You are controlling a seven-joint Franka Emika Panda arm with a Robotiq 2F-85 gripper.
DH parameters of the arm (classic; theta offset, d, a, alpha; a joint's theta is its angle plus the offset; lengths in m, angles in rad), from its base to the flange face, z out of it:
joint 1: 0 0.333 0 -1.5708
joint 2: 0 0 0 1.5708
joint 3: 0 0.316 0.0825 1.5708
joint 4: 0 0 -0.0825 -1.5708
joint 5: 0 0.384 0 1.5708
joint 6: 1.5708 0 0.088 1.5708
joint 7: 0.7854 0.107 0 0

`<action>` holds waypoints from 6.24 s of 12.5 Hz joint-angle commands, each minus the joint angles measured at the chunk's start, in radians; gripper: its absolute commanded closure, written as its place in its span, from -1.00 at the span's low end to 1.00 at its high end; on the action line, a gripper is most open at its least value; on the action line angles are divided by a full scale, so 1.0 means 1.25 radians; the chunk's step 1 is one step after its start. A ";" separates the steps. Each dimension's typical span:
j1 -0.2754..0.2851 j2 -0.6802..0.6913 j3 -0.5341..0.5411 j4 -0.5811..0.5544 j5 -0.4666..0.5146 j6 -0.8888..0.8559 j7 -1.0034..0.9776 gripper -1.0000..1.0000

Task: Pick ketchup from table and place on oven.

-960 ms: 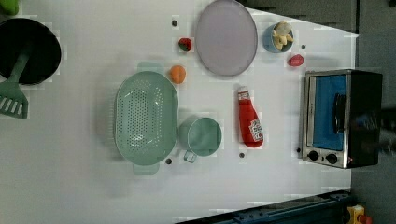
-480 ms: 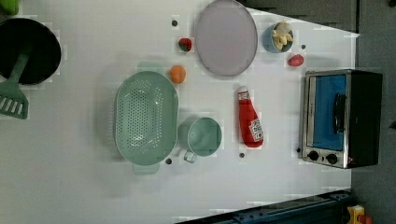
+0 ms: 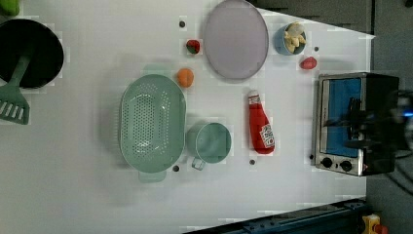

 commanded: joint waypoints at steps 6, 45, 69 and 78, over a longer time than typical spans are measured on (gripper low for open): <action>0.008 0.194 0.002 -0.103 0.001 0.273 -0.481 -1.00; -0.010 0.060 -0.172 0.283 -0.029 -0.195 -0.518 -0.26; -0.089 0.459 -0.482 0.372 0.108 0.121 -0.685 -1.00; -0.087 0.314 -0.498 0.499 0.104 -0.039 -0.685 -1.00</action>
